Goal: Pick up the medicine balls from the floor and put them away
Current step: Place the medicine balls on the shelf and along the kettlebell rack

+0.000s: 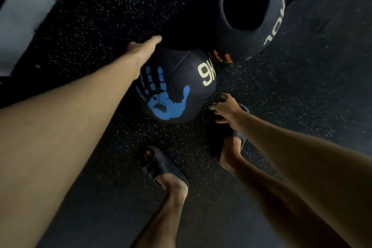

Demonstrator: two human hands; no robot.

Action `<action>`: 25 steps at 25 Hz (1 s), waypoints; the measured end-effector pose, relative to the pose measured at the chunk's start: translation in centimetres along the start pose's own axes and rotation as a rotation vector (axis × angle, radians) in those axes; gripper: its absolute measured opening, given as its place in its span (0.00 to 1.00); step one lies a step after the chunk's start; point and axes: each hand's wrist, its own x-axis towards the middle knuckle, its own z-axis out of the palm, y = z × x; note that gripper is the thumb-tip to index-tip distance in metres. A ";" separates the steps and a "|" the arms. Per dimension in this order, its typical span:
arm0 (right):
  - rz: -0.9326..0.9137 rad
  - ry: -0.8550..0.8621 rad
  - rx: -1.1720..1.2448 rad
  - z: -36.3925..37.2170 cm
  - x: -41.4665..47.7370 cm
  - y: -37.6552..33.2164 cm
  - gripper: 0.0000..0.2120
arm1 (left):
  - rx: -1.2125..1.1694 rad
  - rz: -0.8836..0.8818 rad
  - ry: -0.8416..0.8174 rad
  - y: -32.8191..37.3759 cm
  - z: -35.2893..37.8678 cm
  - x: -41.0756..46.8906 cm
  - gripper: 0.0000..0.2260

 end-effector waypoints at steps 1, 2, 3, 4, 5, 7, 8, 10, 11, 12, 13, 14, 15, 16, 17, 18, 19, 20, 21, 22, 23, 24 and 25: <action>-0.010 -0.019 0.060 0.3 1.1 -0.3 0.35 | 0.035 0.003 -0.045 0.2 0.4 0.6 0.43; -0.024 -0.041 0.122 0.7 2.3 -0.4 0.34 | 0.067 0.010 -0.077 0.3 0.9 1.4 0.43; -0.036 -0.061 0.168 1.2 3.3 -0.6 0.32 | 0.084 0.008 -0.092 0.3 1.1 2.0 0.42; -0.048 -0.086 0.202 1.6 4.1 -0.6 0.30 | 0.082 0.008 -0.099 0.1 1.0 2.6 0.39; -0.053 -0.102 0.221 2.1 4.8 -0.4 0.28 | 0.073 0.013 -0.098 -0.1 0.7 3.1 0.36; -0.073 -0.127 0.256 3.0 5.8 -0.1 0.25 | 0.017 -0.012 -0.080 -1.1 -0.5 3.8 0.28; -0.085 -0.141 0.287 3.5 6.1 -0.1 0.24 | -0.032 -0.032 -0.088 -2.1 -1.3 4.0 0.22; -0.107 -0.142 0.332 4.9 6.4 -0.4 0.21 | -0.121 -0.067 -0.128 -4.9 -2.8 3.9 0.07; -0.119 -0.129 0.314 5.7 6.3 -0.6 0.20 | -0.167 -0.096 -0.144 -6.7 -3.5 3.8 0.04; -0.131 -0.118 0.279 6.5 6.4 -0.8 0.19 | -0.204 -0.127 -0.152 -8.9 -4.0 3.9 0.04; -0.134 -0.115 0.257 7.3 6.6 -1.0 0.19 | -0.234 -0.155 -0.149 -11.1 -4.2 4.0 0.06; -0.127 -0.130 0.252 8.0 6.7 -1.1 0.19 | -0.271 -0.179 -0.138 -13.2 -4.5 3.9 0.08; -0.112 -0.142 0.248 8.7 7.0 -1.1 0.19 | -0.315 -0.199 -0.127 -15.0 -4.5 3.7 0.10; -0.098 -0.146 0.231 8.9 7.2 -1.0 0.18 | -0.360 -0.214 -0.123 -16.5 -4.1 3.4 0.12; -0.083 -0.138 0.205 9.0 7.3 -1.0 0.17 | -0.383 -0.219 -0.125 -17.8 -3.7 3.3 0.12; -0.076 -0.123 0.172 9.1 7.4 -1.1 0.16 | -0.395 -0.217 -0.137 -18.8 -3.3 3.1 0.12; -0.085 -0.098 0.130 9.1 7.5 -1.2 0.16 | -0.425 -0.223 -0.145 -19.7 -3.0 2.7 0.13; -0.107 -0.070 0.078 9.1 7.4 -1.2 0.17 | -0.472 -0.237 -0.141 -20.3 -2.8 2.2 0.13; -0.132 -0.033 0.030 9.1 7.3 -1.3 0.16 | -0.515 -0.253 -0.142 -20.5 -2.6 1.6 0.13; -0.164 0.005 -0.009 9.1 6.9 -1.4 0.16 | -0.559 -0.273 -0.147 -20.8 -2.6 1.3 0.13; -0.187 0.041 -0.038 8.8 6.3 -1.4 0.15 | -0.610 -0.295 -0.165 -20.8 -2.4 0.5 0.14; -0.202 0.073 -0.064 8.2 5.7 -1.3 0.14 | -0.665 -0.316 -0.187 -20.6 -2.1 -0.5 0.16; -0.208 0.104 -0.095 7.6 5.0 -1.1 0.13 | -0.705 -0.344 -0.208 -20.4 -1.8 -1.8 0.18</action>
